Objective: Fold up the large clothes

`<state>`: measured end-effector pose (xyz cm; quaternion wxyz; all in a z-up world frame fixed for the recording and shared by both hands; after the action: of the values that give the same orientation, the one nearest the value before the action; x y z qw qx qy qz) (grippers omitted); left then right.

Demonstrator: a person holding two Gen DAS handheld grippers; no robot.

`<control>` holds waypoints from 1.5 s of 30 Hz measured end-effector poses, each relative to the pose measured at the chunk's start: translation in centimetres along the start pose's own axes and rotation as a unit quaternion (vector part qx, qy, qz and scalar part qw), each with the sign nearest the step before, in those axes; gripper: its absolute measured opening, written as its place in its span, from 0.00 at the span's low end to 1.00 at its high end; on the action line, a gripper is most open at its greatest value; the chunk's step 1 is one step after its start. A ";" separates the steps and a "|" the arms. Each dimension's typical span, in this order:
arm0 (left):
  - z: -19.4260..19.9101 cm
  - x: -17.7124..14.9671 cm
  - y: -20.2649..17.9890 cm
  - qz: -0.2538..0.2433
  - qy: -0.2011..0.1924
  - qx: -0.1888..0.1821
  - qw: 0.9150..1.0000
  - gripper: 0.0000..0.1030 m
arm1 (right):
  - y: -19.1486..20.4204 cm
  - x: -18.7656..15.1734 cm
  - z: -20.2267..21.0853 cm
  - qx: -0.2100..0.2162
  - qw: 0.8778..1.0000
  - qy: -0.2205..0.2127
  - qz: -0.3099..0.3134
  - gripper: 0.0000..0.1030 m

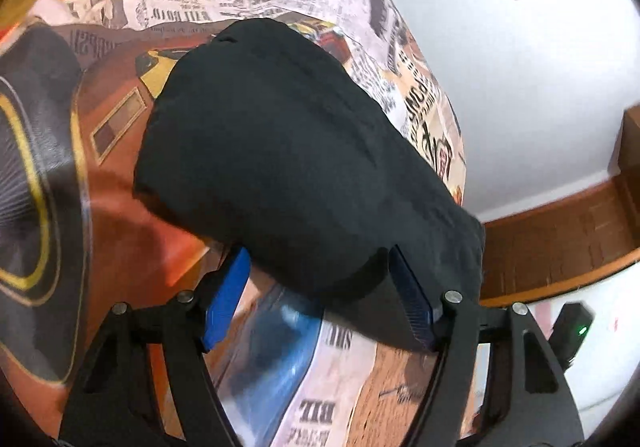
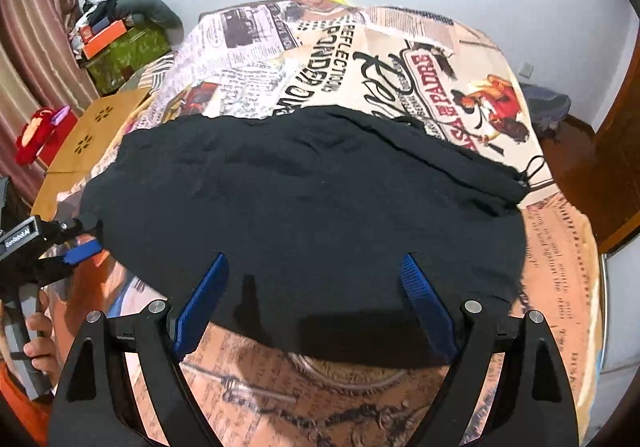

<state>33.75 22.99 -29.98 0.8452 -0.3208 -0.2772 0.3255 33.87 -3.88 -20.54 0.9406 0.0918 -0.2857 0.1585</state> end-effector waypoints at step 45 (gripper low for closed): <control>9.1 -0.8 -14.8 -0.306 -0.205 0.169 0.914 0.30 | 13.2 -2.9 -0.8 0.149 0.982 0.041 0.106 0.82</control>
<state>32.58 17.13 -13.64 0.8697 0.0008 -0.4700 0.1510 27.36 7.95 -21.70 0.9052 0.1936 -0.2284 0.3015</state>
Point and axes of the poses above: each gripper's, at about its wrist camera, not at the fingertips, and z roughly against the way its jaws point, y to its left, x to its top, the point moved 6 cm from there along -z, roughly the way its jaws point
